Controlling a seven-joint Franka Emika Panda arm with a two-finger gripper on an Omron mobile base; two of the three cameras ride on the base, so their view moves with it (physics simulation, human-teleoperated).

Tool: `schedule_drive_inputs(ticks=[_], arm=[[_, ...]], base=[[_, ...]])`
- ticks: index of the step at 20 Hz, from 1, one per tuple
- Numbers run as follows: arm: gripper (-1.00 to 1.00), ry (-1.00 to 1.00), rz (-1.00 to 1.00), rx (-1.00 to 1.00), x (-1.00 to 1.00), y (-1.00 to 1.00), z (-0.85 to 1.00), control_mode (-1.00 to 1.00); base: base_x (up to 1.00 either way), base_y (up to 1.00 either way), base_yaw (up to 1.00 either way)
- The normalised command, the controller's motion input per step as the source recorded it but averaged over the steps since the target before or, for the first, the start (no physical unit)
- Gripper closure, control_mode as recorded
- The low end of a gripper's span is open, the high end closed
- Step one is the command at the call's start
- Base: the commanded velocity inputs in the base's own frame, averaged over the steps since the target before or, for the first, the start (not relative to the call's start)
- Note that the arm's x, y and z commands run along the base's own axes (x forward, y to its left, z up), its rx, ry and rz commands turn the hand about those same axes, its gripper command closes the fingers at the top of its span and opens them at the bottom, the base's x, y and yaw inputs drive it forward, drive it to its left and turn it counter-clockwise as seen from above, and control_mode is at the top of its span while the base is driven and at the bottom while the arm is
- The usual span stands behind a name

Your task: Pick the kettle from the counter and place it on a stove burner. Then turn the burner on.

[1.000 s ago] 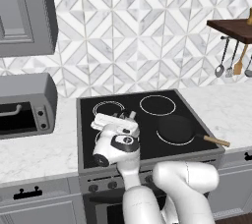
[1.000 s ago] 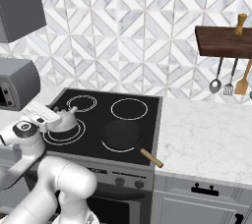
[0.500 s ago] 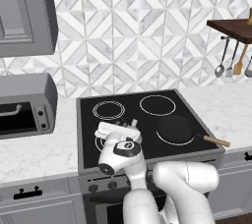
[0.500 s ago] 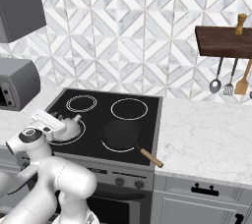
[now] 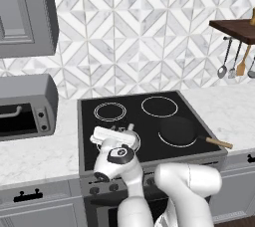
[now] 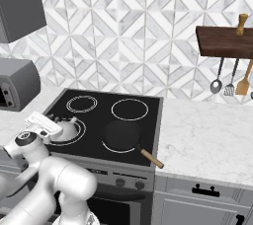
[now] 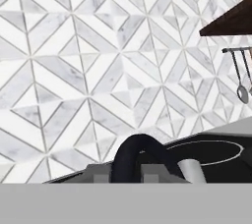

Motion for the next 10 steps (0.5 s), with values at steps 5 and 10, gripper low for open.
schedule_drive_inputs(ticks=[5, 10], arm=[[1.0, -0.16, 0.0, 0.0, 0.23, 0.16, -0.21, -1.0], [1.0, -0.14, 0.0, 0.0, 0.32, 0.02, -0.32, -1.0]], base=[[0.0, 0.0, 0.0], [0.0, 0.0, 0.0]])
